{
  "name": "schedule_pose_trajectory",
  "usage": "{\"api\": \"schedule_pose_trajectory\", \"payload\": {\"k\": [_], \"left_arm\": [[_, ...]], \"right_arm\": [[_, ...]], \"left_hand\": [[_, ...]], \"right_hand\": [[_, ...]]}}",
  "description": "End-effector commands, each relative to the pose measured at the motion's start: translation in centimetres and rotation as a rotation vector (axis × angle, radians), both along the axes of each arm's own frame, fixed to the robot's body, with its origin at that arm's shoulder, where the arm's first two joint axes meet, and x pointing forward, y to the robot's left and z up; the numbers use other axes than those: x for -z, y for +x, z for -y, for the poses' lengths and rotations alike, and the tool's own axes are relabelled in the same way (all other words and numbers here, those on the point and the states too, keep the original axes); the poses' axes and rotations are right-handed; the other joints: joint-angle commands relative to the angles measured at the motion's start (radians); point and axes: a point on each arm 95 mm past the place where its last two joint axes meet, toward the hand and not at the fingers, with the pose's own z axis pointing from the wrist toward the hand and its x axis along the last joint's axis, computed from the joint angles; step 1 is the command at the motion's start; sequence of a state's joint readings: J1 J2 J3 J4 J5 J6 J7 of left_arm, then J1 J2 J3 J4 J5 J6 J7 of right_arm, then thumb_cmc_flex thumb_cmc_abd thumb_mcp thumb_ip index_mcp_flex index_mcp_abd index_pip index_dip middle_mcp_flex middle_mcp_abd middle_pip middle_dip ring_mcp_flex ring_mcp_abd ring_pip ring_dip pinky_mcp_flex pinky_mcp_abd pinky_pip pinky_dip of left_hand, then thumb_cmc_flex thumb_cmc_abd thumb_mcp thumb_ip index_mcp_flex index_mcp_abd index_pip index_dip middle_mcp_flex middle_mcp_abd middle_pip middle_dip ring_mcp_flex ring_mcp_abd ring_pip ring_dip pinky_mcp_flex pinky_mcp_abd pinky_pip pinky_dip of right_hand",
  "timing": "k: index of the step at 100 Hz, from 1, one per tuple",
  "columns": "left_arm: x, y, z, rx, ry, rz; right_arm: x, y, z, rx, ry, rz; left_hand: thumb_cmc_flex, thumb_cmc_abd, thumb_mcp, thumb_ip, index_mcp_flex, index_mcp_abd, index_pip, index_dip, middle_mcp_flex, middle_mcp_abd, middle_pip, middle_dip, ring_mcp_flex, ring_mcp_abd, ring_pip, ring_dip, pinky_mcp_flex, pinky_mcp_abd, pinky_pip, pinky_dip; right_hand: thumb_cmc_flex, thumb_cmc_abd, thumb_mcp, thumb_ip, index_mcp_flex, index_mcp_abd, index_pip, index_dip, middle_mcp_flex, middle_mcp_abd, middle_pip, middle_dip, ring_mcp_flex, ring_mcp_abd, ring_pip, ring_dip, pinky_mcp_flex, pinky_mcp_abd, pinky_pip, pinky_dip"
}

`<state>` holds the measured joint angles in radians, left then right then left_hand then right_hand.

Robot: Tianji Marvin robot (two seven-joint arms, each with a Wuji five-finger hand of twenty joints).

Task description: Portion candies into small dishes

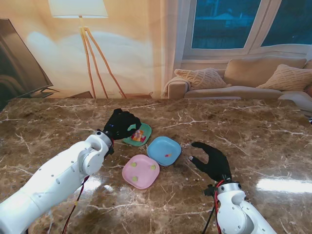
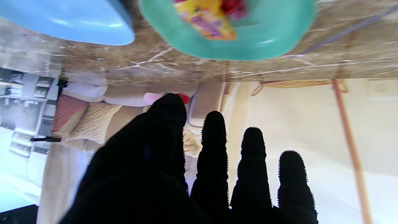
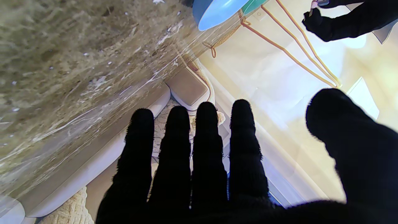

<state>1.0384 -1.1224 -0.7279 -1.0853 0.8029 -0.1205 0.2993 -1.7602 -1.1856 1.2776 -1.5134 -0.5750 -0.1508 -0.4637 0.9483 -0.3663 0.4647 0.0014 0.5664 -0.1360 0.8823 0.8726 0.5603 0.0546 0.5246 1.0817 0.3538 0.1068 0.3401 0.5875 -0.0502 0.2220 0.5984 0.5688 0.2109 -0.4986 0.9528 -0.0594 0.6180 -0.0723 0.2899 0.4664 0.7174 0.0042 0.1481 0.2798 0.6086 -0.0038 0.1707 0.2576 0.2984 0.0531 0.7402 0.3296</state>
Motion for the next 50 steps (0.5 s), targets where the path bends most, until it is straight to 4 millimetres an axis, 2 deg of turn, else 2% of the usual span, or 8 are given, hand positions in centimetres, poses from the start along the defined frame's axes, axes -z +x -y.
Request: {"api": "schedule_pose_trajectory", "payload": {"k": [1,26,50], "left_arm": [[-0.3,0.0,2.5,0.043,-0.035,0.009],[1.1,0.0,6.5,0.143,-0.06,-0.014],[1.8,0.4,8.5,0.195,-0.055,-0.037]], "right_arm": [[0.7,-0.5,0.2,0.004,0.004,-0.024],[0.6,-0.8,0.7,0.018,0.006,-0.019],[0.4,-0.9,0.9,0.026,0.007,-0.016]], "left_hand": [[0.017,-0.009,0.011,-0.02,-0.012,-0.013,0.028,0.037,0.027,0.018,-0.001,0.016,-0.009,0.004,0.005,0.006,-0.022,-0.018,-0.008,0.021],[0.015,-0.013,0.018,-0.019,-0.01,-0.016,0.027,0.036,0.029,0.016,-0.005,0.015,-0.005,0.003,0.002,0.005,-0.022,-0.018,-0.003,0.02],[0.01,-0.023,0.022,-0.019,0.0,-0.018,0.018,0.02,0.032,0.009,-0.016,0.003,0.001,0.003,0.0,0.002,-0.02,-0.016,0.001,0.018]], "right_hand": [[-0.031,0.015,0.022,0.016,-0.012,-0.028,-0.008,-0.003,0.003,-0.009,0.0,0.007,-0.016,0.014,-0.003,0.012,-0.004,-0.006,-0.017,0.017],[-0.032,0.015,0.021,0.016,-0.011,-0.029,-0.007,-0.003,0.002,-0.011,-0.001,0.007,-0.016,0.014,-0.003,0.012,-0.004,-0.007,-0.017,0.017],[-0.031,0.015,0.022,0.016,-0.012,-0.028,-0.007,-0.003,0.002,-0.011,-0.001,0.007,-0.016,0.014,-0.003,0.012,-0.004,-0.007,-0.017,0.017]]}}
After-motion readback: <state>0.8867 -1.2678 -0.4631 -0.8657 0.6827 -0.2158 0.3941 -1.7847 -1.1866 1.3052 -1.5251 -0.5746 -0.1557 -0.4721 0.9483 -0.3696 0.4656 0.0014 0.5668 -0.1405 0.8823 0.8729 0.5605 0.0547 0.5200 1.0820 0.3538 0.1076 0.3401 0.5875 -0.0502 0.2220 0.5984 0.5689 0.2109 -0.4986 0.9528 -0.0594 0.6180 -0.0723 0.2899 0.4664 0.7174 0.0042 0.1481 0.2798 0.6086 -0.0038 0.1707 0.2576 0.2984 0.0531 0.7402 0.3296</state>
